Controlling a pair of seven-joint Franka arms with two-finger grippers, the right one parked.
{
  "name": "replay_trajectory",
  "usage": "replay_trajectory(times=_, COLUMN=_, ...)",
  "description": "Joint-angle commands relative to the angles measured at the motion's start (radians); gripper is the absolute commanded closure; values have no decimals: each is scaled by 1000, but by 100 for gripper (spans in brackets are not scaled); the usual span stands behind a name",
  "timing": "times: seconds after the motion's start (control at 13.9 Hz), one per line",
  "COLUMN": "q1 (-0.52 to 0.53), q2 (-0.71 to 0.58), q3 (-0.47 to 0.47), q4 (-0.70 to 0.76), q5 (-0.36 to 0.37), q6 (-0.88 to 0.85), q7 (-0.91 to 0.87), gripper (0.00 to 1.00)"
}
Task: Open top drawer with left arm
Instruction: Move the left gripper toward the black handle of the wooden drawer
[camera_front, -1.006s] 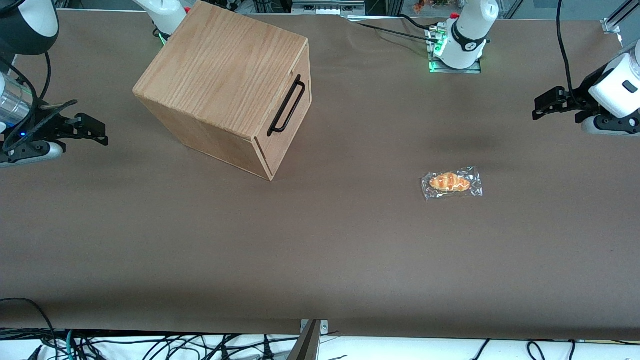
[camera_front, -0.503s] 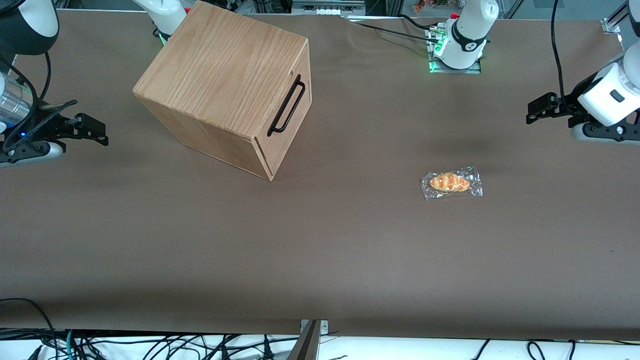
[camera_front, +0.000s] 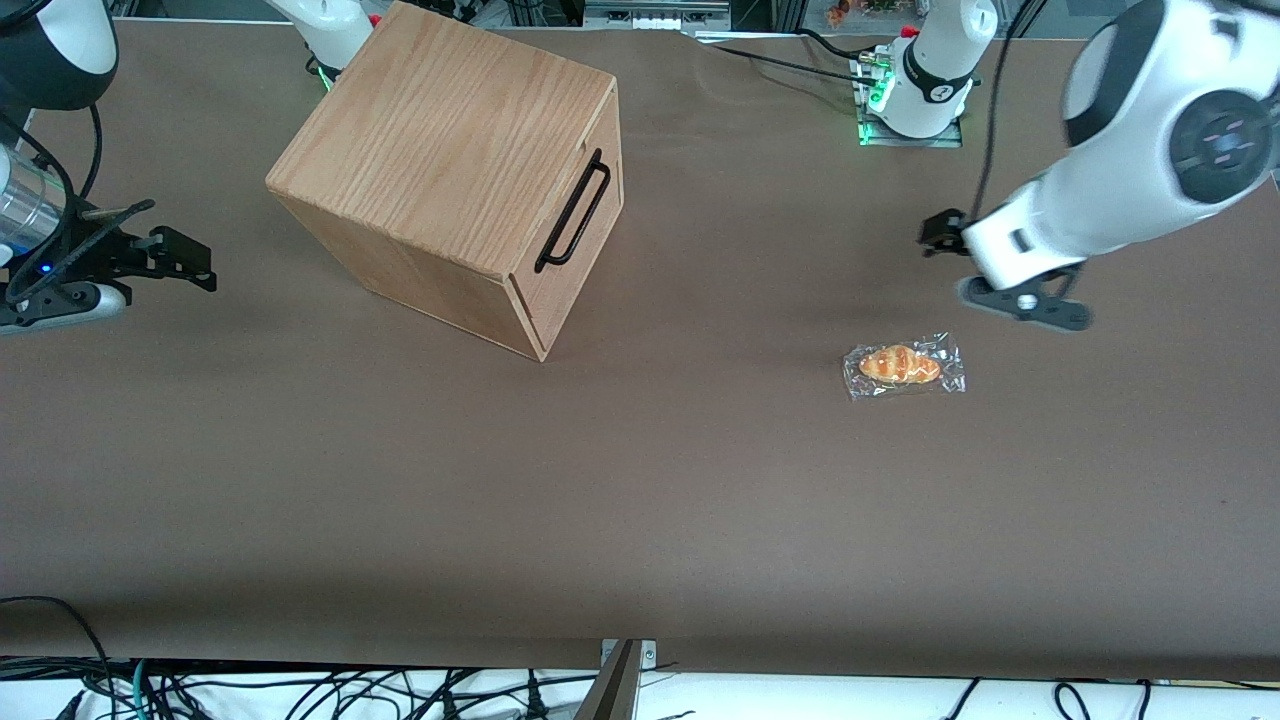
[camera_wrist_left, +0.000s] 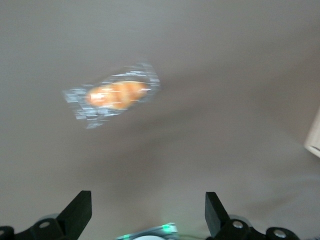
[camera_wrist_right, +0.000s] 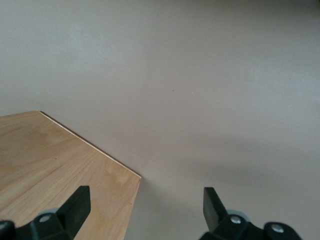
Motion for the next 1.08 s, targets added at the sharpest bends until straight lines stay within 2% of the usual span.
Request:
replay_trajectory(times=0.0, q1=-13, q2=38, q3=-26, q4=22, q5=-143, q6=58, q7=-45, gripper=0)
replay_trajectory(times=0.07, q1=-54, q2=51, q3=-29, q4=22, q5=-177, q6=102, q7=-68, gripper=0)
replay_trajectory(times=0.36, q1=-251, q2=120, q3=-31, q4=22, q5=-220, q6=297, q7=-332, gripper=0)
replay_trajectory(times=0.65, q1=-369, q2=191, q3=-31, q4=35, q5=-332, q6=428, q7=-409, gripper=0)
replay_trajectory(times=1.01, q1=-447, q2=315, q3=-31, q4=163, q5=-340, q6=456, q7=-508, gripper=0)
